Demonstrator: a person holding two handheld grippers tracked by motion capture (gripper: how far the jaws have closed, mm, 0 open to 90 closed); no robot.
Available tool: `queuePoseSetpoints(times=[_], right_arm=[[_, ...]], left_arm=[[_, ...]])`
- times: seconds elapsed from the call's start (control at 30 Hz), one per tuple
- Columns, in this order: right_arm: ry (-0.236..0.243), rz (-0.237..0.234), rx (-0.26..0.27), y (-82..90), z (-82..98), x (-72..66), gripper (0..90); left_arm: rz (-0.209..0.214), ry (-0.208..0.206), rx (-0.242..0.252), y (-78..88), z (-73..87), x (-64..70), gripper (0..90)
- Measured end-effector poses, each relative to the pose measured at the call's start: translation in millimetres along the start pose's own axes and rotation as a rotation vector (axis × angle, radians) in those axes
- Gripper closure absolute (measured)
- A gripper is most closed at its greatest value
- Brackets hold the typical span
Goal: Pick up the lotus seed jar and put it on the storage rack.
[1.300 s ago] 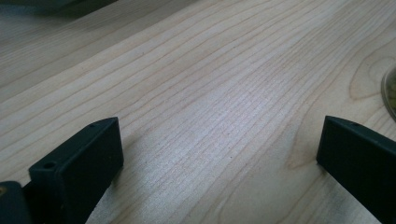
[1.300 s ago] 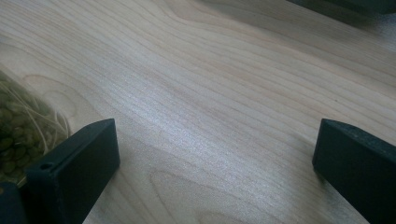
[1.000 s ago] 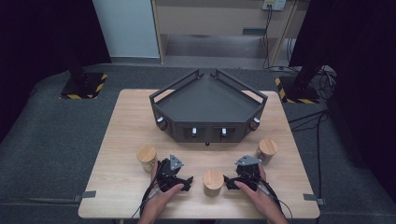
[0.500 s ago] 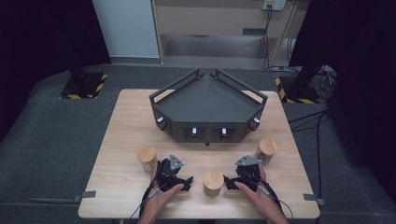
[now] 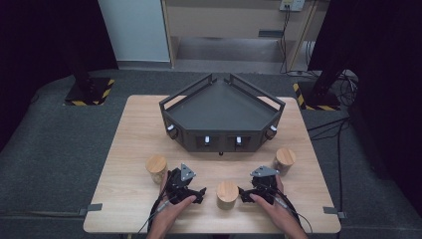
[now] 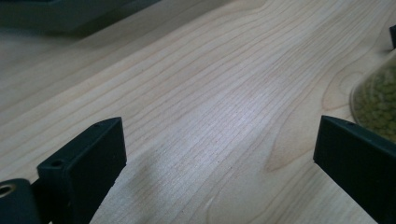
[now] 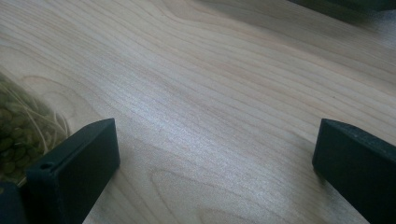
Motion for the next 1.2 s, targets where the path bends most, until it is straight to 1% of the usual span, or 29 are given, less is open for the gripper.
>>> queuePoseSetpoints(times=[0.1, 0.27, 0.53, 0.77, 1.0, 1.2], right_arm=[[0.0, 0.0, 0.0, 0.0, 0.0, 0.0, 0.7], [0.0, 0.001, 0.0, 0.0, 0.1, -0.1, 0.7], [-0.002, 0.002, 0.0, 0.1, 0.1, -0.4, 0.7], [-0.003, 0.003, 0.0, 0.2, 0.2, -0.6, 0.7], [-0.003, 0.003, 0.0, 0.2, 0.2, -0.6, 0.7], [-0.005, 0.005, 0.0, 0.3, 0.4, -1.1, 0.7]], left_arm=[[0.001, -0.008, 0.016, 6.5, -3.8, 1.8, 1.9], [-0.002, -0.024, 0.027, 14.3, -8.5, 3.7, 2.3], [-0.011, -0.027, 0.046, 25.4, -12.0, 2.8, 2.7], [-0.022, -0.029, 0.067, 37.7, -14.7, 0.1, 2.8], [-0.027, -0.024, 0.078, 44.2, -14.3, -4.2, 2.8], [-0.041, -0.026, 0.087, 50.6, -14.5, -9.9, 2.8]])
Point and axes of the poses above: each handheld gripper's, and its own axes: y roughly backward along the jaws, z roughly out of its underside, x roughly to its right, the point moved 5 cm from there along -y, roughly forward along the jaws, and after that the axes turned 6 degrees about -x, right-handed, at the moved point
